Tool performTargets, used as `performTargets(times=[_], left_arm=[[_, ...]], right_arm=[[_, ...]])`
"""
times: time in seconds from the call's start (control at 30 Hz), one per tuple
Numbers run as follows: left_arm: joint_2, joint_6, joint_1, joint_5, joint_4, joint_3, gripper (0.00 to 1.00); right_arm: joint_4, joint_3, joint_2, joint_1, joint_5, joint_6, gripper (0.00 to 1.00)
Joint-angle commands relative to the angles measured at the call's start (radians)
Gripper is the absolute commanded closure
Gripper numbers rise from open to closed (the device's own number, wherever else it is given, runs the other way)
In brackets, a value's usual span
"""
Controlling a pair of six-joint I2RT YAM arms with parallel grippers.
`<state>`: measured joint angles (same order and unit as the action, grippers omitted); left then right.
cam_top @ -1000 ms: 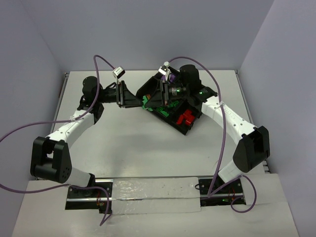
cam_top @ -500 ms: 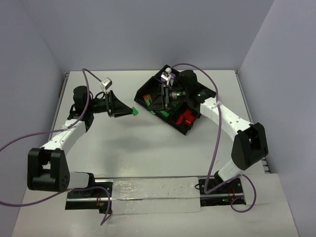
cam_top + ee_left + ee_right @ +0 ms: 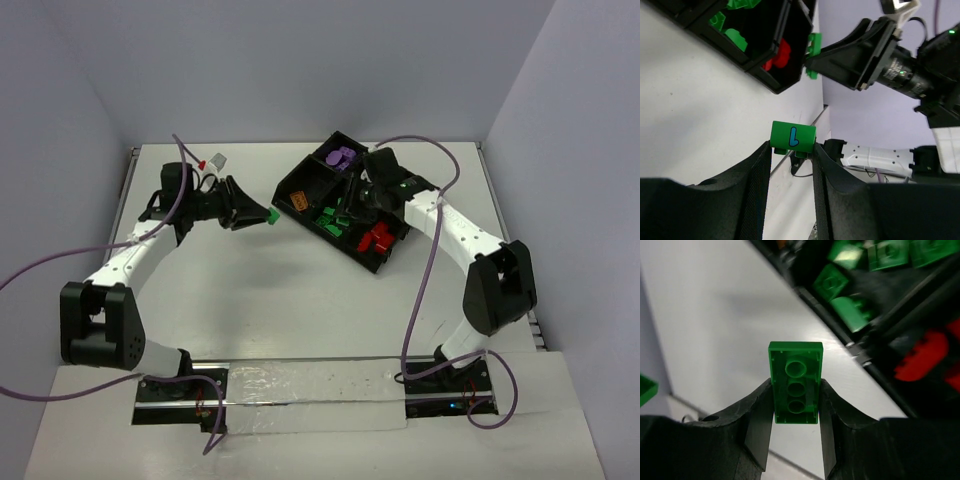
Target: Sort the legos into containers by color
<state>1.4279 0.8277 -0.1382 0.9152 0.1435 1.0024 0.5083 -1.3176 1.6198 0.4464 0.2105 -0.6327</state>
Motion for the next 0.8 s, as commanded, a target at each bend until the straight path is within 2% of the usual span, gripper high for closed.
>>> performTargets(times=[0.0, 0.13, 0.17, 0.27, 0.43, 0.63, 0.77], left_arm=[[0.066, -0.030, -0.068, -0.122, 0.069, 0.105, 1.00], [0.124, 0.013, -0.112, -0.162, 0.034, 0.153, 1.00], [0.143, 0.021, -0.118, -0.171, 0.032, 0.167, 1.00], [0.207, 0.030, -0.144, -0.196, 0.056, 0.244, 1.00], [0.263, 0.043, -0.162, -0.197, 0.051, 0.294, 1.00], [0.319, 0.012, -0.206, -0.240, 0.091, 0.374, 1.00], [0.361, 0.040, -0.235, -0.244, 0.060, 0.396, 1.00]], right_arm=[[0.062, -0.131, 0.066, -0.015, -0.223, 0.049, 0.97], [0.066, -0.223, 0.176, -0.017, -0.260, 0.057, 0.90], [0.066, -0.243, 0.198, -0.017, -0.274, 0.054, 0.83], [0.073, -0.295, 0.246, -0.017, -0.298, 0.057, 0.50], [0.073, -0.300, 0.245, -0.014, -0.322, 0.058, 0.21], [0.041, -0.232, 0.129, -0.015, -0.349, 0.075, 0.12], [0.082, -0.281, 0.119, -0.017, -0.350, 0.093, 0.12]])
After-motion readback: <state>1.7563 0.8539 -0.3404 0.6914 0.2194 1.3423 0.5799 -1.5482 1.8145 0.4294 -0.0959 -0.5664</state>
